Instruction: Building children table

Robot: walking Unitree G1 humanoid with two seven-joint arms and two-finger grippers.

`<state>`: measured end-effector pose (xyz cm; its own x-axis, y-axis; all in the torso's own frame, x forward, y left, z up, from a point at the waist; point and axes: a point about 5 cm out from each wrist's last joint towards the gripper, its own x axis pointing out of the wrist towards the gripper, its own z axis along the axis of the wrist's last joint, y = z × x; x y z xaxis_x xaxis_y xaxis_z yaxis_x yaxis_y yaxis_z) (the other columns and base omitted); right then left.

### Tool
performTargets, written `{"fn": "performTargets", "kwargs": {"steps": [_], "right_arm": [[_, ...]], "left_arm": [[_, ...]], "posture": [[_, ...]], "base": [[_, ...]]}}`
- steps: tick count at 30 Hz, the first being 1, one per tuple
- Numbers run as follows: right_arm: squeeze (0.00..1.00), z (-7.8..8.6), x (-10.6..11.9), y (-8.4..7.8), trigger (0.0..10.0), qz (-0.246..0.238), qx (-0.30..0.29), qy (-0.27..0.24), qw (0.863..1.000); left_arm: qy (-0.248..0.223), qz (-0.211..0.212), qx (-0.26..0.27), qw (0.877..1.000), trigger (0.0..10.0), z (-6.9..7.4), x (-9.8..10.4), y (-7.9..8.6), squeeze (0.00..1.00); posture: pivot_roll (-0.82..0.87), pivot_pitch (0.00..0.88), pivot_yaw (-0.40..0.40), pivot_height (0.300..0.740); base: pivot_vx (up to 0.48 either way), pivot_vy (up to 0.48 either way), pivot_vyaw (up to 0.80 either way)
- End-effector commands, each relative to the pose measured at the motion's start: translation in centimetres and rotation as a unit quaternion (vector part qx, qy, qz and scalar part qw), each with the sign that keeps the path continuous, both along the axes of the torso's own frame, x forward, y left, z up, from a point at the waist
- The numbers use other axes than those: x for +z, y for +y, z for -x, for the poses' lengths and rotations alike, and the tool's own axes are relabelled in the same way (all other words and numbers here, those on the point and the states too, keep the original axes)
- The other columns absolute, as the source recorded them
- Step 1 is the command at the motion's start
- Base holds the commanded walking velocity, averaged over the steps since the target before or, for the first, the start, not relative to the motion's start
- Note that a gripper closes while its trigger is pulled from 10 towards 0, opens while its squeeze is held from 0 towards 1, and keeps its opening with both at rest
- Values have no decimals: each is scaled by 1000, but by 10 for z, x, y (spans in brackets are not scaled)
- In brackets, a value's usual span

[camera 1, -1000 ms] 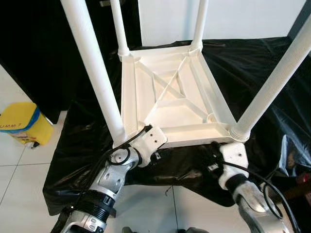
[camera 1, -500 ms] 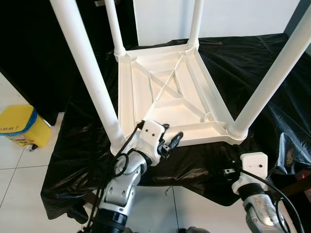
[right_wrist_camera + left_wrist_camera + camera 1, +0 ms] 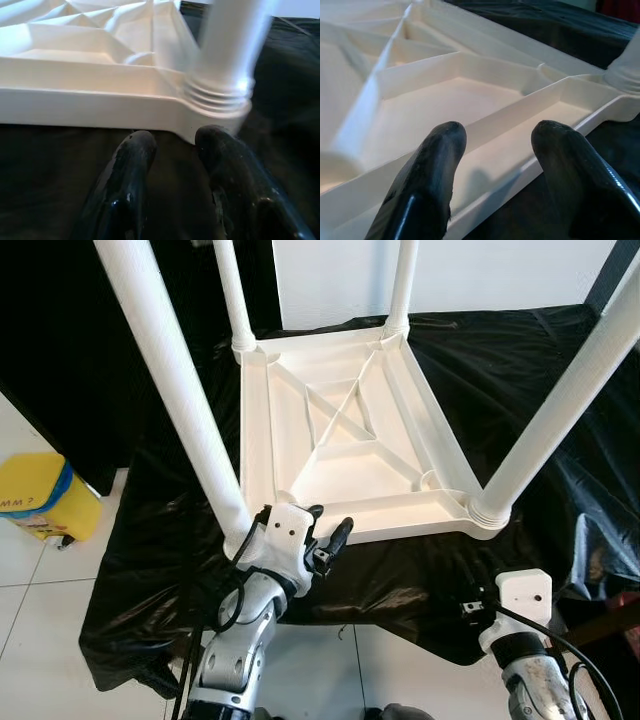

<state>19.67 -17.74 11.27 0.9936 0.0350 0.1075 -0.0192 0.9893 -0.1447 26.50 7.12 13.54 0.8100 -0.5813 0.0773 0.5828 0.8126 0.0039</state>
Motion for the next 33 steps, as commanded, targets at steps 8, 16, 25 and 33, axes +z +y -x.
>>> {"fn": "performTargets", "kwargs": {"steps": [8, 16, 25, 33], "right_arm": [[0, 5, -7, -3, 10000, 7, 2, 13, 1000], [0, 7, -7, -2, 10000, 21, 22, 13, 999], [0, 6, -7, -1, 10000, 27, 37, 9, 999], [0, 4, -8, 0, 10000, 28, 44, 8, 999]], "left_arm": [[-1, 7, -7, 1000, 10000, 6, 1, -7, 0], [4, 37, 12, 999, 10000, 4, 6, -5, 0], [15, 53, 27, 998, 10000, 2, 7, -2, 0], [16, 53, 28, 998, 10000, 2, 8, -1, 0]], "posture": [[-225, 141, 25, 740], [-230, 144, 24, 740], [-223, 136, 24, 740], [-216, 127, 25, 740]], "base": [[0, -480, 0], [0, 0, 0], [0, 0, 0], [0, 72, 0]]}}
